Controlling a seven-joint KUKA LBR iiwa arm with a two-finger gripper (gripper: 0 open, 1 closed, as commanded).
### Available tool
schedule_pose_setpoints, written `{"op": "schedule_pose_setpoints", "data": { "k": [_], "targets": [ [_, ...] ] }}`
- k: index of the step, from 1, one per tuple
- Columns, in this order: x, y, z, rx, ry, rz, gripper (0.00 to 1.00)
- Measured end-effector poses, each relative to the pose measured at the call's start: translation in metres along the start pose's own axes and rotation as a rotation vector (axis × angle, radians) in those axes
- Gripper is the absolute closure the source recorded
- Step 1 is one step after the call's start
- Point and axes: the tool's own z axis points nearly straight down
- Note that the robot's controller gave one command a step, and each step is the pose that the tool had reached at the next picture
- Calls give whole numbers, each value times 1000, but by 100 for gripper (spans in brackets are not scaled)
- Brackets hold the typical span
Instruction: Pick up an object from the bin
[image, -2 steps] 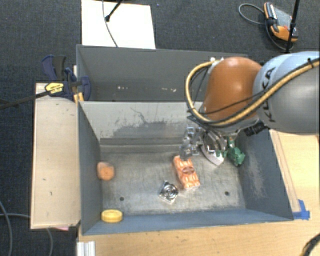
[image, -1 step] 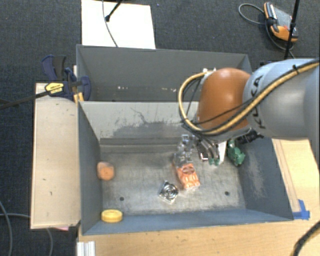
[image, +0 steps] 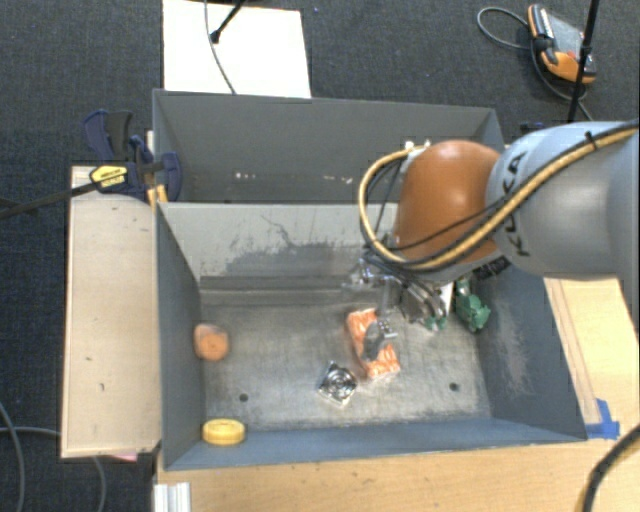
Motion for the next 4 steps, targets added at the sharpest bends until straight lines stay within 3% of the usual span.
{"op": "schedule_pose_setpoints", "data": {
  "k": [1, 2, 4],
  "targets": [
    [0, 0, 0, 0, 0, 1, 0],
    [66, -42, 52, 1, -21, -103, 100],
    [66, -42, 51, 1, -20, -102, 100]
  ]
}}
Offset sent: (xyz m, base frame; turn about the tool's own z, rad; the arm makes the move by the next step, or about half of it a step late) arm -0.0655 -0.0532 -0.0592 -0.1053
